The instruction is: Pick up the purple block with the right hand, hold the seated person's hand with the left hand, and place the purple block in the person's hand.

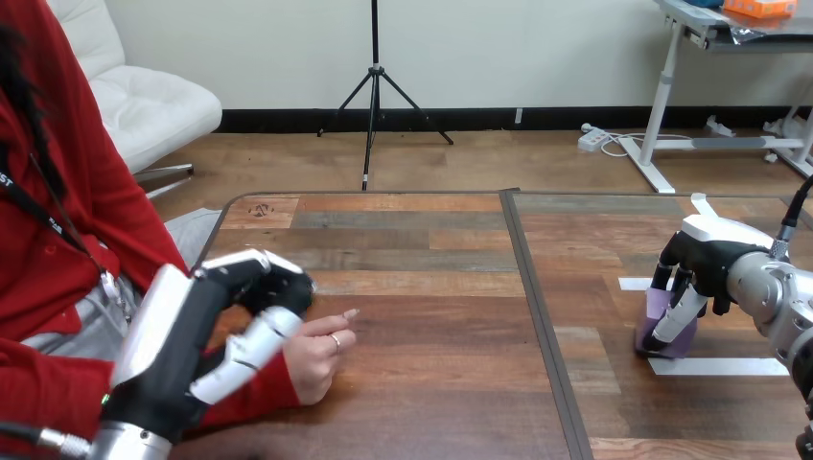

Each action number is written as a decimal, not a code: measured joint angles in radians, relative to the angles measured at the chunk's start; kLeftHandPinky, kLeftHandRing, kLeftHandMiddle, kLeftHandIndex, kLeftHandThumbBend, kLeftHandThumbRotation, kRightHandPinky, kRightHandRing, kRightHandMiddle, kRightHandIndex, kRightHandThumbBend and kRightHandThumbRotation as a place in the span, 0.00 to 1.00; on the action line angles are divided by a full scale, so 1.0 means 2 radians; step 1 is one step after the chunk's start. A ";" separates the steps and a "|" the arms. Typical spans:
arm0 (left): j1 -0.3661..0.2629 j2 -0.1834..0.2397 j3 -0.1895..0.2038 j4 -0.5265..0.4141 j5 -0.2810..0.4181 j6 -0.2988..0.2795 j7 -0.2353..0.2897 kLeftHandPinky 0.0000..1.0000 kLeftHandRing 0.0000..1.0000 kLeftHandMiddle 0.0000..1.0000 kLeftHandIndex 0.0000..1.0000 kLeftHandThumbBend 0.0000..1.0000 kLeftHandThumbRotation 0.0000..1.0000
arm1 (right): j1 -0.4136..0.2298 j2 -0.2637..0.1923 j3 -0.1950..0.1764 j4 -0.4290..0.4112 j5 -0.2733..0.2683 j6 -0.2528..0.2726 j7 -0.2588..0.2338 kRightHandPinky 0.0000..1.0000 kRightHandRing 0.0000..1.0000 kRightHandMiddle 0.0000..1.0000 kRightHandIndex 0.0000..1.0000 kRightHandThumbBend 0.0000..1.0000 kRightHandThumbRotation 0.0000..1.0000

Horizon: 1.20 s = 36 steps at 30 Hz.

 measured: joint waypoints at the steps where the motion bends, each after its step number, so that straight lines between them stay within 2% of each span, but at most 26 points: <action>1: 0.000 0.004 0.001 -0.003 0.019 0.007 0.004 0.56 0.63 0.66 0.65 0.82 0.60 | 0.000 0.000 0.000 0.000 0.000 0.000 0.000 0.43 0.50 0.53 0.48 0.79 0.00; 3: 0.001 0.011 0.001 -0.008 0.048 0.020 0.010 0.57 0.65 0.69 0.67 0.88 0.52 | 0.000 0.000 -0.001 0.000 0.000 0.000 0.000 0.44 0.51 0.54 0.48 0.78 0.00; 7: 0.002 0.022 0.001 -0.015 0.101 0.040 0.025 0.58 0.66 0.71 0.70 0.95 0.45 | 0.001 0.000 -0.002 0.000 0.002 -0.002 0.000 0.44 0.51 0.54 0.48 0.78 0.00; 13: 0.003 0.032 0.000 -0.018 0.143 0.052 0.045 0.59 0.69 0.73 0.73 0.99 0.41 | 0.001 0.000 -0.004 0.000 0.007 -0.005 0.000 0.45 0.53 0.55 0.49 0.77 0.00; 19: 0.002 0.042 -0.009 -0.024 0.167 0.063 0.046 0.62 0.71 0.75 0.76 1.00 0.41 | 0.001 0.000 -0.004 0.000 0.008 -0.006 0.000 0.48 0.55 0.56 0.49 0.78 0.00; 25: 0.000 0.048 -0.022 -0.025 0.181 0.077 0.044 0.65 0.72 0.76 0.77 1.00 0.35 | 0.001 0.000 -0.004 0.000 0.009 -0.008 0.000 0.50 0.57 0.57 0.49 0.78 0.00; 36: -0.006 0.060 -0.049 -0.025 0.209 0.105 0.042 0.67 0.73 0.76 0.77 1.00 0.29 | 0.001 0.000 -0.004 0.000 0.011 -0.008 0.000 0.47 0.53 0.55 0.49 0.78 0.00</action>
